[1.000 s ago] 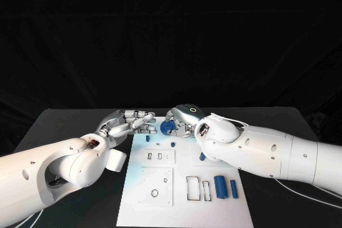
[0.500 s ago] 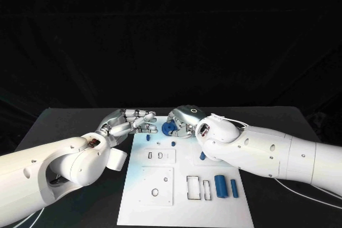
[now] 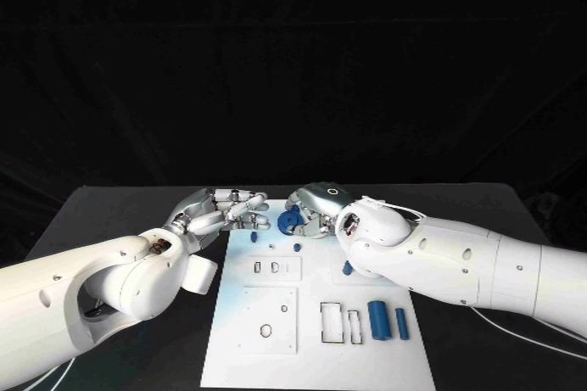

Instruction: Assemble the parts on the task board

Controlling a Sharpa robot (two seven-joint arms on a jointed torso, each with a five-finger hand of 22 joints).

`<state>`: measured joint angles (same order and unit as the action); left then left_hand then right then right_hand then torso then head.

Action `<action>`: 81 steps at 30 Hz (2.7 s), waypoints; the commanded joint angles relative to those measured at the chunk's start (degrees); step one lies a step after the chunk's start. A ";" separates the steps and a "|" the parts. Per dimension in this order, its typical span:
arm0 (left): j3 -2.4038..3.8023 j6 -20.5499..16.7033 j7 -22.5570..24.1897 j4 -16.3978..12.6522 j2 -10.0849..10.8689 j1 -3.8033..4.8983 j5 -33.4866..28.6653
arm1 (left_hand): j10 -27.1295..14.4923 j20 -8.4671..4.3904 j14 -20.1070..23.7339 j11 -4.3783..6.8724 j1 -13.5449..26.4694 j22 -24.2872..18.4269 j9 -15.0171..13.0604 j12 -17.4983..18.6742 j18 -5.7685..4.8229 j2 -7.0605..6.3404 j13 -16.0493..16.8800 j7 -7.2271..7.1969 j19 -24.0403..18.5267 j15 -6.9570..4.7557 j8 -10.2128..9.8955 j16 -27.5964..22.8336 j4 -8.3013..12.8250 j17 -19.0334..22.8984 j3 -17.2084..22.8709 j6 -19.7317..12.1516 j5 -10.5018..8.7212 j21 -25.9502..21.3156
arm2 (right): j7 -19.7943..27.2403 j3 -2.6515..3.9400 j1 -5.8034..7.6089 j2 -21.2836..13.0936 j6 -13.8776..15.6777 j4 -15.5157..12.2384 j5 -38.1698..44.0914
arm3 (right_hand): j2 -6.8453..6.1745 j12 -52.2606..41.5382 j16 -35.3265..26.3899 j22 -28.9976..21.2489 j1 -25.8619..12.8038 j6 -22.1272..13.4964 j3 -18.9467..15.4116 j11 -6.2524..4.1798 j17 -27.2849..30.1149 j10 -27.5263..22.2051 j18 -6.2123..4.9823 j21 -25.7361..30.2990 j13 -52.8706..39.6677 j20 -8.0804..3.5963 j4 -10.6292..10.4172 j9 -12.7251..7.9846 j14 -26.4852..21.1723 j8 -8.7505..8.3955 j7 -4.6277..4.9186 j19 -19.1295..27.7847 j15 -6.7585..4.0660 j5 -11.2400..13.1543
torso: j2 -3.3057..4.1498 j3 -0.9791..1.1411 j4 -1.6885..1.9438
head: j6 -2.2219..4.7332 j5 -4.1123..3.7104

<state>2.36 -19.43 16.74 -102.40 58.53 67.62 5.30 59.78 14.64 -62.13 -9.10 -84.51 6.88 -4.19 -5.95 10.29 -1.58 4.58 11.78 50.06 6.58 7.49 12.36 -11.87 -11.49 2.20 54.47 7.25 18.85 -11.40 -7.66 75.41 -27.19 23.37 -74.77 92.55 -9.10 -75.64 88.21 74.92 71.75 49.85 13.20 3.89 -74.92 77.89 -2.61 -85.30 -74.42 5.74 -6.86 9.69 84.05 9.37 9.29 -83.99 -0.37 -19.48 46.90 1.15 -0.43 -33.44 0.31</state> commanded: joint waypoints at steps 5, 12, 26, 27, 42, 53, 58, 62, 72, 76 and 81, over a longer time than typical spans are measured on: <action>0.05 1.00 0.06 -0.11 -0.02 0.07 -0.12 | -0.43 0.04 0.37 -0.23 -0.40 -0.09 0.08 0.36 0.27 0.13 -0.11 0.34 0.18 0.14 -0.29 -0.32 0.43 -0.11 0.03 0.01 0.18 -0.02 | 1.08 -0.01 -0.02 -0.08 -2.42 0.10 -1.77 | 0.61 -0.10 0.00 9.21 -3.17 1.62 -2.66 0.45 -12.15 0.05 0.82 0.42 -0.26 0.56 -2.65 0.14 5.22 -0.93 -0.10 -1.48 0.50 -3.37 | 0.02 -0.02 -0.01 | 0.04 0.02; 0.05 0.86 -0.02 0.10 -0.01 0.07 -0.12 | -0.55 0.05 0.39 -0.30 -0.41 -0.12 0.10 0.48 0.27 0.14 -0.14 0.45 0.17 0.17 -0.41 -0.39 0.46 -0.15 0.00 -0.11 0.17 -0.04 | 1.41 -0.01 -0.02 -0.21 -3.63 0.28 -2.83 | 1.30 -0.40 0.00 9.26 -4.22 3.15 -3.32 0.20 -12.16 0.23 0.81 0.46 -0.56 0.45 -3.81 0.37 5.22 -1.00 -0.42 -1.48 0.31 -5.20 | 0.02 0.00 0.05 | -0.03 -0.02; 0.05 0.89 0.01 0.18 0.05 0.07 -0.12 | -0.66 0.05 0.40 -0.37 -0.51 -0.16 0.12 0.60 0.27 0.26 -0.16 0.52 0.18 0.21 -0.52 -0.45 0.53 -0.20 0.05 -0.21 0.19 -0.06 | -0.68 -0.01 -0.02 -0.69 -5.20 0.75 -3.08 | 1.84 -0.47 0.06 9.36 -5.45 3.02 -4.04 0.26 -12.27 0.18 0.83 0.48 -0.65 0.38 -5.30 0.22 5.24 -2.16 -0.31 -1.51 0.32 -6.71 | -0.02 -0.01 0.01 | 0.09 0.04; 0.05 0.91 0.01 0.21 0.03 0.07 -0.12 | -0.66 0.05 0.40 -0.37 -0.51 -0.16 0.12 0.60 0.27 0.26 -0.16 0.52 0.18 0.21 -0.52 -0.45 0.53 -0.20 0.05 -0.21 0.19 -0.06 | -0.71 -0.01 -0.02 -0.82 -5.10 0.62 -3.04 | 1.82 -0.47 0.06 9.36 -5.32 3.03 -4.03 0.26 -12.26 0.18 0.82 0.48 -0.65 0.39 -5.25 0.22 5.24 -2.21 -0.31 -1.51 0.32 -6.84 | -0.03 -0.01 0.02 | 0.11 0.04; 0.04 0.96 0.07 0.49 0.17 0.06 -0.12 | -0.68 0.05 0.39 -0.38 -0.57 -0.17 0.12 0.64 0.27 0.31 -0.16 0.53 0.18 0.22 -0.55 -0.47 0.56 -0.22 0.09 -0.22 0.20 -0.06 | 0.15 0.14 0.10 -7.07 0.94 -6.30 -3.46 | 1.83 -1.25 0.12 9.80 -3.02 3.85 -3.33 0.10 -12.37 0.85 0.94 0.17 -1.47 0.32 -4.12 0.33 5.27 -2.65 -0.46 -1.84 0.22 -7.41 | -0.27 0.05 -0.46 | 0.40 0.09; 0.03 2.31 0.53 1.09 -0.11 0.05 -0.12 | -0.57 0.07 0.42 -0.30 -0.94 -0.25 0.08 0.71 0.27 -0.01 -0.14 0.35 0.16 0.22 -0.64 -0.63 0.96 -0.33 -0.01 -0.18 0.16 -0.12 | 9.17 0.50 1.96 -20.10 -1.01 -13.94 -17.99 | 0.47 -1.56 -0.04 9.38 2.64 4.90 -3.11 -0.31 -12.13 1.26 0.76 0.76 -1.83 0.10 -0.08 0.40 5.20 -3.66 -0.97 -1.40 -0.11 -0.70 | -1.25 0.21 -1.31 | 0.55 -0.65; 0.02 2.63 0.57 1.41 -0.38 0.04 -0.11 | -0.42 0.06 0.37 -0.24 -1.12 -0.29 0.04 0.71 0.27 0.00 -0.11 0.28 0.19 0.18 -0.63 -0.66 1.11 -0.40 0.02 -0.06 0.18 -0.12 | 13.26 0.49 1.77 -24.57 -1.08 -13.32 -23.46 | 0.35 -1.73 -0.21 8.89 3.88 4.08 -3.52 -1.07 -11.89 1.51 0.58 1.34 -2.03 -0.40 0.94 0.21 5.14 -4.51 -1.88 -0.94 -0.75 2.03 | -1.58 0.30 -1.50 | 0.58 -1.17; 0.01 2.75 0.57 1.70 -0.55 0.03 -0.10 | -0.41 0.06 0.37 -0.24 -1.13 -0.29 0.04 0.71 0.28 0.00 -0.11 0.28 0.19 0.17 -0.63 -0.67 1.12 -0.40 0.02 -0.04 0.18 -0.12 | 15.11 0.47 1.36 -26.57 -1.23 -11.95 -23.95 | 0.37 -1.70 -0.13 8.97 4.47 3.98 -3.59 -1.37 -12.03 1.52 0.60 1.31 -2.02 -0.64 1.42 0.20 5.18 -4.69 -2.20 -1.00 -1.02 2.04 | -1.73 0.47 -1.68 | 0.59 -1.21; -0.01 2.97 0.52 2.17 -0.90 0.00 -0.06 | -0.36 0.06 0.34 -0.22 -1.20 -0.30 0.03 0.70 0.28 0.01 -0.10 0.26 0.20 0.16 -0.62 -0.68 1.17 -0.43 0.04 0.01 0.18 -0.12 | 16.40 0.45 -0.05 -27.62 -1.72 -7.64 -22.73 | 0.46 -1.34 -0.14 8.92 5.36 2.96 -3.77 -1.03 -12.04 1.28 0.60 1.43 -1.74 -0.76 2.13 0.01 5.18 -5.45 -1.66 -0.95 -0.89 1.38 | -1.64 0.56 -1.57 | 0.40 -1.42; -0.01 3.00 0.52 2.25 -0.94 0.00 -0.05 | -0.36 0.06 0.34 -0.22 -1.20 -0.30 0.03 0.70 0.28 0.01 -0.10 0.26 0.20 0.16 -0.62 -0.68 1.17 -0.43 0.04 0.01 0.18 -0.12 | 16.38 0.45 -0.54 -27.19 -2.24 -6.54 -22.59 | 0.48 -1.34 -0.11 8.96 5.39 2.91 -3.78 -1.00 -12.08 1.28 0.61 1.40 -1.74 -0.75 2.16 0.00 5.19 -5.48 -1.62 -0.98 -0.86 1.28 | -1.65 0.50 -1.63 | 0.33 -1.41; -0.02 2.99 0.50 2.33 -0.92 0.00 -0.05 | -0.31 0.05 0.31 -0.19 -1.30 -0.31 0.02 0.71 0.28 0.05 -0.09 0.25 0.21 0.13 -0.62 -0.69 1.24 -0.46 0.08 0.06 0.20 -0.12 | 16.42 0.45 -1.43 -26.33 -2.56 -5.59 -22.43 | 0.74 -1.42 -0.09 9.00 5.63 3.15 -3.69 -0.88 -12.13 1.37 0.63 1.39 -1.85 -0.68 2.29 0.06 5.20 -5.38 -1.48 -1.01 -0.76 1.04 | -1.60 0.56 -1.69 | 0.16 -1.43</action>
<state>2.31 -17.59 16.65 -100.04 57.72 67.58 5.31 59.37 14.64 -61.94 -9.50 -85.11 6.65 -4.15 -5.50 10.28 -1.59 4.48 11.97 50.06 6.77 7.05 11.92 -10.91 -11.86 2.36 54.26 7.25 18.85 3.94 -7.19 74.16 -53.76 22.14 -80.61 69.98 -8.47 -77.24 88.21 74.92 76.92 53.23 9.42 2.86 -74.93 79.32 -2.61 -84.14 -74.92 5.29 -4.89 9.76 84.02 4.29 7.75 -84.01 -1.05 -18.18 45.26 1.70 -2.05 -33.18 -1.11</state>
